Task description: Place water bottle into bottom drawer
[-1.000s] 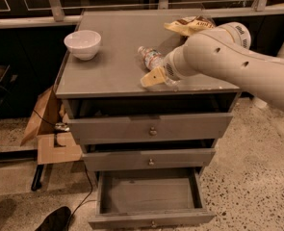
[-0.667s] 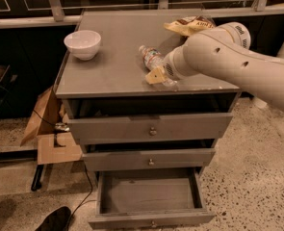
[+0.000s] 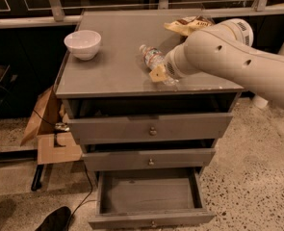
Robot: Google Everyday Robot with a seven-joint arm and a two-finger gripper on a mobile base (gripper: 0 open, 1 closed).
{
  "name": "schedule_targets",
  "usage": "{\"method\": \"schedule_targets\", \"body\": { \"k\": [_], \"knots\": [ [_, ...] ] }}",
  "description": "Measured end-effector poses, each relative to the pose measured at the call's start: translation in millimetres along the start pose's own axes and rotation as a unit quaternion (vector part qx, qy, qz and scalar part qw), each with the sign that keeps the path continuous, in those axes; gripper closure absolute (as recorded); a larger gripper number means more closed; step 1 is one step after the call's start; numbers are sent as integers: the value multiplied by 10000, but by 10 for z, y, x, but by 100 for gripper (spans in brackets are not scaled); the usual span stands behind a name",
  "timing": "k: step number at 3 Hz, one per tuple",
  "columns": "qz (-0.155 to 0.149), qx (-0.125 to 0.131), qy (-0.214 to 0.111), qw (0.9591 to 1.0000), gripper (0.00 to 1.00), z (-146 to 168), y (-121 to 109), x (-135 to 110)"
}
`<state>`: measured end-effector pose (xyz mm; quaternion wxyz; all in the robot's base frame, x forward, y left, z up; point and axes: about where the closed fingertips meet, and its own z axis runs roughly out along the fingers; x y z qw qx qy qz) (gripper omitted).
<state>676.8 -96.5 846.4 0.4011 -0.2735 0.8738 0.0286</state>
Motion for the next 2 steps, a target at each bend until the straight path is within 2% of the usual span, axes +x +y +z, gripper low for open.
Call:
{"method": "schedule_targets", "body": {
  "k": [1, 2],
  "knots": [
    [-220, 4, 16, 9998, 100, -133, -41, -39],
    [-449, -168, 49, 9988, 100, -292, -151, -58]
  ]
}}
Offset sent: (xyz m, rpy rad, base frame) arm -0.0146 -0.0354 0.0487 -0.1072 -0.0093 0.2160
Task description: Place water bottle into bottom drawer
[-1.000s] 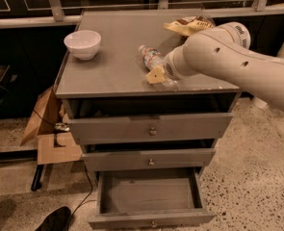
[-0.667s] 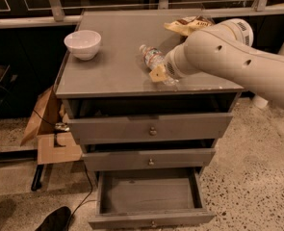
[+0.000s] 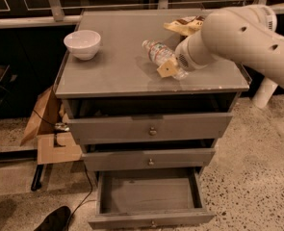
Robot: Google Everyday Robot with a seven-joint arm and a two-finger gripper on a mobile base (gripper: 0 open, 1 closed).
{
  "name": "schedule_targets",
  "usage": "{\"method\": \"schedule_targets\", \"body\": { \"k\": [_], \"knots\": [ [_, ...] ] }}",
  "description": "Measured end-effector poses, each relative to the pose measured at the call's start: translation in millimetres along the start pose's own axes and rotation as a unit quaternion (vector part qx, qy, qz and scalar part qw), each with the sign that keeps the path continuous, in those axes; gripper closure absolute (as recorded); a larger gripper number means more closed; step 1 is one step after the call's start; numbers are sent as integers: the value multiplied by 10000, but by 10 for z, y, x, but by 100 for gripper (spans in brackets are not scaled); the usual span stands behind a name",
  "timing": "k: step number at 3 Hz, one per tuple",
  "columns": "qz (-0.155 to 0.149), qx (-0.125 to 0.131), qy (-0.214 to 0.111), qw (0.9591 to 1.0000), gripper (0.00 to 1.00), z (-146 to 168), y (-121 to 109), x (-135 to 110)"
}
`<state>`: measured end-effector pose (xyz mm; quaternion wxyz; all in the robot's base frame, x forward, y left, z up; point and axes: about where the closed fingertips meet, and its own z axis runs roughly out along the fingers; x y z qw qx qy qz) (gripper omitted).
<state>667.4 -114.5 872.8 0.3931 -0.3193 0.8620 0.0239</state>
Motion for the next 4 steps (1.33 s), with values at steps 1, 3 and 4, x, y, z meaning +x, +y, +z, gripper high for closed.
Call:
{"method": "schedule_targets", "body": {
  "k": [1, 3, 4],
  "knots": [
    [-374, -9, -20, 9993, 100, -20, 11, -32],
    [-587, -261, -63, 9979, 100, -73, 22, -8],
    [-614, -828, -193, 9945, 100, -311, -15, 110]
  ]
}}
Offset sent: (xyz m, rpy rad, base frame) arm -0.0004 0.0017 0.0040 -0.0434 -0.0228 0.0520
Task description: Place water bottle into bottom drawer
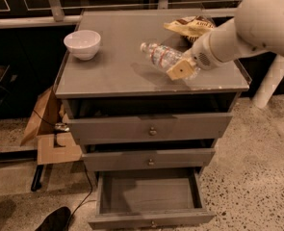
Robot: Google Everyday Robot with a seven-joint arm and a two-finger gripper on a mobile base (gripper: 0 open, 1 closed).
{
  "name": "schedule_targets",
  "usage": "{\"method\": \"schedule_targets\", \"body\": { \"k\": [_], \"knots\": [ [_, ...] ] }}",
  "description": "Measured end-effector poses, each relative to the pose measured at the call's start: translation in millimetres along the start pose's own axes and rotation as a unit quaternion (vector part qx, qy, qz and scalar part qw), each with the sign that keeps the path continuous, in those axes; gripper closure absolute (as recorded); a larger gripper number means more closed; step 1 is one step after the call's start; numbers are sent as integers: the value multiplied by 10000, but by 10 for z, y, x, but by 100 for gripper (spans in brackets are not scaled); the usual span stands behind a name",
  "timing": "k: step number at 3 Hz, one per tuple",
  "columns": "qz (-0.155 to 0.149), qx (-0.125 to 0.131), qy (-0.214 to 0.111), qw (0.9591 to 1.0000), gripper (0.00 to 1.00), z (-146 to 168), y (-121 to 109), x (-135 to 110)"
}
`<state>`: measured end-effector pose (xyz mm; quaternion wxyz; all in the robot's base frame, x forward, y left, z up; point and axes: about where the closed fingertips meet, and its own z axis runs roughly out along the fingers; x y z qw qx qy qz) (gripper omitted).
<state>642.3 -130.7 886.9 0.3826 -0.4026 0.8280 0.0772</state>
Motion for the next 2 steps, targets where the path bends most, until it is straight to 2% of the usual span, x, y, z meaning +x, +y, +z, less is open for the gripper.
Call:
{"method": "schedule_targets", "body": {
  "k": [1, 2],
  "knots": [
    [-265, -698, -230, 9969, 100, -522, -126, 295],
    [-814, -1056, -549, 9896, 100, -940, -311, 355]
  ]
}}
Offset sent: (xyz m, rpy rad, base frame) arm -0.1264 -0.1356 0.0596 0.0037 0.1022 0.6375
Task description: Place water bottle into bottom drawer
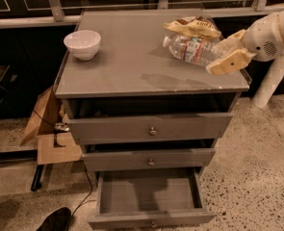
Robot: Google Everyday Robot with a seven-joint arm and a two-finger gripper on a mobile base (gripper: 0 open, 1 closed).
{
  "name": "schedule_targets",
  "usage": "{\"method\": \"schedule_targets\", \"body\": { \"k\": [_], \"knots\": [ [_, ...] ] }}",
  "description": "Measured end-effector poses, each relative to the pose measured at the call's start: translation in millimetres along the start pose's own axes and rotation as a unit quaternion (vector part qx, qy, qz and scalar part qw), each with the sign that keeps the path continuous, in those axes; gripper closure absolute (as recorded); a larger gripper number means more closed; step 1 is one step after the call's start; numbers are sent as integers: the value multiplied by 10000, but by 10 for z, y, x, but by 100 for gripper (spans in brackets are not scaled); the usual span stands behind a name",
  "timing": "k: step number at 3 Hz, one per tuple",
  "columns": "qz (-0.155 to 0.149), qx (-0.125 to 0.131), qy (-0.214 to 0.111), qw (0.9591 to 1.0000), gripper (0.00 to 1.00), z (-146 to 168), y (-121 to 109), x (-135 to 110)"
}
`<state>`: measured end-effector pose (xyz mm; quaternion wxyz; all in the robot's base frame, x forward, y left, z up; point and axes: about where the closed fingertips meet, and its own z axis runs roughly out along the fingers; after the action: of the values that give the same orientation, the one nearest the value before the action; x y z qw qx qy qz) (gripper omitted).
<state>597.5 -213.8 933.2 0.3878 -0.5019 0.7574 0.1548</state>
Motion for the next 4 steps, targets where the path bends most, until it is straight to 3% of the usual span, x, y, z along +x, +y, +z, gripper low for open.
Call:
{"method": "schedule_targets", "body": {
  "k": [1, 2, 4],
  "knots": [
    [-414, -157, 10, 9990, 100, -173, 63, -83],
    [-458, -283, 60, 9985, 100, -166, 115, -48],
    [-718, -533, 104, 9959, 100, -534, 542, 374]
  ]
}}
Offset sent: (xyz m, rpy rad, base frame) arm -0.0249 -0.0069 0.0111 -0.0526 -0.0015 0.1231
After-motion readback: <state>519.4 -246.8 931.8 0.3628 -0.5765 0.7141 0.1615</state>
